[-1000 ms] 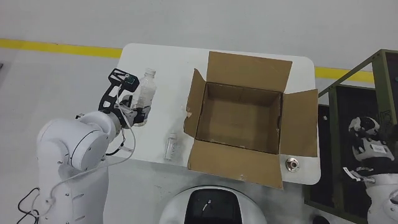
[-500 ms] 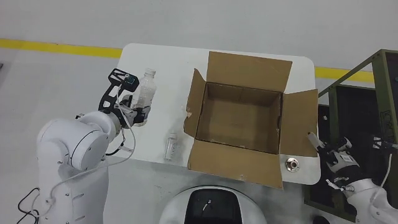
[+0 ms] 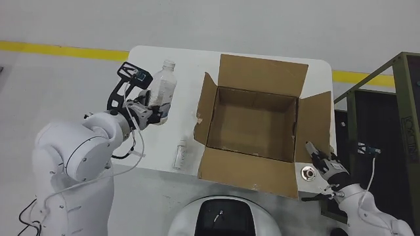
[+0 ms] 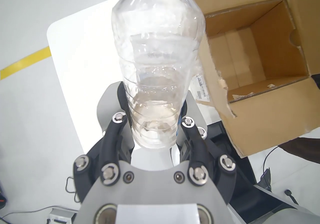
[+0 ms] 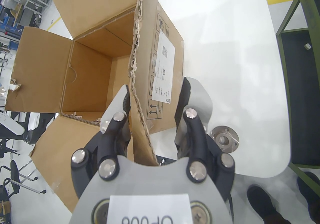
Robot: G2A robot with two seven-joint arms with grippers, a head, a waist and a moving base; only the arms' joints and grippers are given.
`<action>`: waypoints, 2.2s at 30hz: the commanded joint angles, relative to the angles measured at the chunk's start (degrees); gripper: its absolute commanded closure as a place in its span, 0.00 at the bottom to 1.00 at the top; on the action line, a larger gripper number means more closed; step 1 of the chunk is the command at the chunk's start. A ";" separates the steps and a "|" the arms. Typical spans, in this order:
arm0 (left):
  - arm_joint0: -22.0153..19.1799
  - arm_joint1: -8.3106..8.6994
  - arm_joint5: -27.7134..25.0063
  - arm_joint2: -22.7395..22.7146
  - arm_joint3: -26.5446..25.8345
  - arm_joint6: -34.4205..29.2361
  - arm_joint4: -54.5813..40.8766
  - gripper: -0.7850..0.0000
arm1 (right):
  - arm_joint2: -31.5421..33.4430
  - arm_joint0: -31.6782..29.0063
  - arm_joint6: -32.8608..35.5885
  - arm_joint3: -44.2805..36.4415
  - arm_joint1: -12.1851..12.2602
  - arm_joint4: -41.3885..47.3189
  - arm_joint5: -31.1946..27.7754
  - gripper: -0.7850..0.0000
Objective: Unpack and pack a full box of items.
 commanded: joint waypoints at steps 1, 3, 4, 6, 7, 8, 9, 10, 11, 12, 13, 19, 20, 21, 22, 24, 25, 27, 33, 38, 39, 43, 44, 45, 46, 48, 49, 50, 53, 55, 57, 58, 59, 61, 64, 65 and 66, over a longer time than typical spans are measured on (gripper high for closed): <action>-1.74 0.16 0.18 0.43 -0.37 -0.09 -1.57 1.00 | -0.17 -0.26 -0.07 -0.04 0.01 -0.25 0.07 1.00; -3.46 0.30 0.37 1.23 -0.62 -0.23 -4.14 1.00 | -0.28 -0.46 -0.23 -0.17 0.01 -0.32 0.16 1.00; -4.34 0.37 0.51 1.63 -0.67 -0.48 -5.25 1.00 | -0.32 -0.56 -0.22 -0.25 0.03 -0.49 0.07 1.00; -5.91 0.49 0.95 2.78 -0.66 -0.86 -7.75 1.00 | -0.38 -0.70 -0.38 -0.46 0.04 -0.68 0.21 1.00; -6.54 0.54 1.36 3.45 -0.52 -1.28 -9.19 1.00 | -0.46 -0.75 -0.47 -0.63 0.04 -0.64 0.31 1.00; -7.18 0.59 1.87 4.08 -0.36 -1.76 -10.67 1.00 | -0.54 -0.77 -0.58 -0.80 0.04 -0.61 0.34 1.00; -7.80 0.64 2.33 4.74 -0.25 -2.10 -11.82 1.00 | -0.61 -0.81 -0.68 -0.96 0.03 -0.48 0.41 1.00; -8.27 0.68 2.71 5.58 -0.07 -2.36 -13.03 1.00 | -0.64 -0.85 -0.80 -1.07 0.03 -0.48 0.48 1.00; -8.64 0.71 3.09 6.47 0.19 -2.57 -14.19 1.00 | -0.68 -0.90 -0.87 -1.11 0.03 -0.46 0.53 1.00; -8.93 0.74 3.69 7.36 0.57 -2.74 -15.29 1.00 | -0.71 -0.95 -0.94 -1.15 0.03 -0.39 0.56 1.00; -9.14 0.73 4.41 8.34 0.99 -2.76 -16.88 1.00 | -0.71 -1.00 -1.08 -1.23 0.03 -0.32 0.57 1.00; -10.47 0.76 8.58 13.16 3.62 -2.89 -24.43 1.00 | -0.49 -1.66 -1.89 -1.51 0.05 -0.33 0.53 1.00; -10.78 0.80 9.19 13.63 4.24 -2.89 -25.12 1.00 | -0.46 -1.73 -1.97 -1.54 0.05 -0.32 0.59 1.00; -11.01 0.84 9.75 14.21 4.99 -2.99 -25.91 1.00 | -0.43 -1.79 -2.00 -1.57 0.05 -0.31 0.61 1.00; -11.27 0.89 10.23 14.72 5.81 -3.03 -26.23 1.00 | -0.36 -1.84 -2.10 -1.59 0.06 -0.41 0.58 1.00; -11.58 0.91 10.94 15.24 6.52 -2.93 -26.73 1.00 | -0.30 -1.96 -2.15 -1.69 0.07 -0.43 0.63 1.00; -11.58 0.91 10.94 15.24 6.52 -2.93 -26.73 1.00 | -0.29 -2.00 -2.25 -1.73 0.08 -0.45 0.60 1.00; -11.58 0.91 10.94 15.24 6.52 -2.93 -26.73 1.00 | -0.28 -2.08 -2.37 -1.74 0.08 -0.47 0.67 1.00; -11.58 0.91 10.94 15.24 6.52 -2.93 -26.73 1.00 | -0.34 -2.11 -2.48 -1.82 0.08 -0.36 0.62 1.00; -11.58 0.91 10.94 15.24 6.52 -2.93 -26.73 1.00 | -0.34 -2.11 -2.48 -1.82 0.08 -0.36 0.62 1.00; -11.58 0.91 10.94 15.24 6.52 -2.93 -26.73 1.00 | -0.34 -2.11 -2.48 -1.82 0.08 -0.36 0.62 1.00; -11.16 0.94 10.88 15.33 6.62 -1.89 -26.62 1.00 | -0.71 -1.98 -2.73 -1.22 0.06 -0.02 0.40 1.00; -10.64 1.01 10.64 15.69 6.74 -0.73 -26.33 1.00 | -1.02 -1.81 -2.73 -0.80 0.03 0.57 0.33 1.00; -10.53 1.06 10.49 16.10 6.75 0.06 -26.45 1.00 | -1.27 -1.61 -2.78 -0.53 0.00 1.42 0.32 1.00; -10.66 1.11 10.47 16.52 6.88 0.60 -26.63 1.00 | -1.51 -1.43 -2.84 -0.26 -0.04 2.63 0.17 1.00; -11.42 1.18 10.43 17.55 7.49 1.24 -26.84 1.00 | -1.73 -1.13 -3.20 0.35 -0.12 4.84 0.03 1.00; -11.89 1.20 10.37 18.16 8.01 1.46 -27.16 1.00 | -1.85 -0.95 -3.43 0.53 -0.15 5.82 -0.44 1.00; -12.47 1.22 10.22 18.81 8.53 1.54 -27.34 1.00 | -1.97 -0.81 -3.54 0.84 -0.17 6.88 -0.90 1.00; -14.15 1.22 10.56 20.39 11.07 1.93 -28.78 1.00 | -2.13 -0.19 -3.83 1.55 -0.18 7.99 -1.07 1.00; -15.17 1.22 11.37 21.43 13.30 1.95 -29.46 1.00 | -2.48 0.20 -4.02 1.84 -0.22 9.14 -0.87 1.00; -16.17 1.19 11.92 22.78 15.43 2.09 -29.85 1.00 | -2.85 0.54 -3.79 2.00 -0.19 8.62 -0.52 1.00; -16.53 1.16 12.20 23.62 16.60 2.10 -29.87 1.00 | -3.09 0.68 -3.81 1.98 -0.18 8.49 -0.32 1.00; -17.03 1.17 12.82 24.56 17.94 1.57 -29.16 1.00 | -3.35 0.77 -3.84 1.91 -0.19 8.45 -0.19 1.00; -17.95 1.07 15.19 26.40 20.39 0.99 -28.19 1.00 | -3.73 0.79 -3.92 1.74 -0.19 8.25 0.05 1.00; -19.07 0.81 19.17 29.19 24.01 0.42 -27.22 1.00 | -4.09 0.69 -4.15 1.66 -0.17 7.90 0.26 1.00; -19.47 0.69 19.99 30.06 24.87 0.53 -27.31 1.00 | -4.17 0.67 -4.21 1.64 -0.17 7.85 0.31 1.00; -19.94 0.63 20.85 30.99 25.79 0.32 -26.47 1.00 | -4.21 0.65 -4.27 1.64 -0.16 7.78 0.35 1.00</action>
